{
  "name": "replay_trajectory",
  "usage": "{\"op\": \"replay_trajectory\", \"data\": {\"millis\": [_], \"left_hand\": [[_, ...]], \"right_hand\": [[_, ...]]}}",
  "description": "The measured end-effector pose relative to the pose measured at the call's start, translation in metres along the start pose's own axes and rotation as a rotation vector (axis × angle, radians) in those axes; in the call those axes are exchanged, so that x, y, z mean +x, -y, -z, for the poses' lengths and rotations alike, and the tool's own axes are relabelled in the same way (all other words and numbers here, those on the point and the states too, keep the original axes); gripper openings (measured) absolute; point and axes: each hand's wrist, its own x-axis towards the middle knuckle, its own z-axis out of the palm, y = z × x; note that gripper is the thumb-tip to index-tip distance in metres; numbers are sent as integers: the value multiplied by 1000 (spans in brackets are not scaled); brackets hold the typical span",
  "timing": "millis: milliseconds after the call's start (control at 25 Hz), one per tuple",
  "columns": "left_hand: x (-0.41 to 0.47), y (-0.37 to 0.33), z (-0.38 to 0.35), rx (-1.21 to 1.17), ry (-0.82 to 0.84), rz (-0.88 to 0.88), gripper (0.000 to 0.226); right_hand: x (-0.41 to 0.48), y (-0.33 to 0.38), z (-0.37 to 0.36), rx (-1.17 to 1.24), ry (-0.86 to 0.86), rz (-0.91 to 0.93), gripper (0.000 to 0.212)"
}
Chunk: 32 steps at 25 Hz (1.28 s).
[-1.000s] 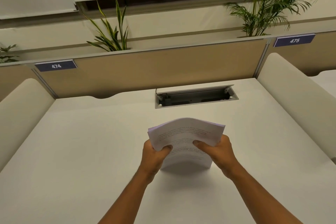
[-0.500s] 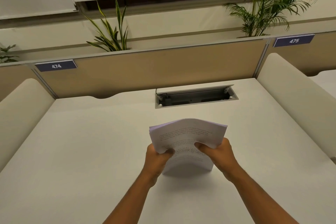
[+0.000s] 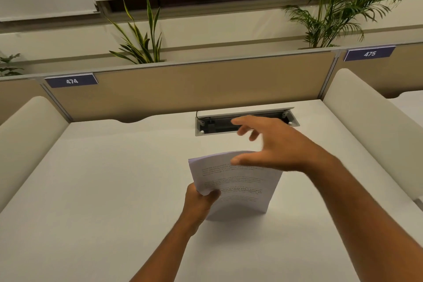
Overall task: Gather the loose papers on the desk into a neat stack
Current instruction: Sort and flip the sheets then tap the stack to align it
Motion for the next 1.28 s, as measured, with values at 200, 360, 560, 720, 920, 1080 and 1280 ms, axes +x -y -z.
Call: {"op": "replay_trajectory", "data": {"millis": [200,360,560,720,920,1080,1280], "left_hand": [[-3,1,2,26,33,17,39],[-5,10,26,213,164,81,31],[-1,2,71,4,6,57,29],[7,-23,51,-313,-61,59,36],[7,-32,23,-32,-193,51,29],[0,-29,27,-18,-210,-41,29],[-13,11,29,41,-245,75,31]], "right_hand": [[35,38,-48,-497,320,-52,47],[27,15,-38,-358,300,-75,18],[-9,-53,-7,222,40,-184,30],[-38,-73,-46,664,-193,-355,18],[-52,-83,-95,777,-393,-440,12],[-59,-89,-119,868,-431,-421,12],[-78,-104,-159,832,-272,-480,35]]}}
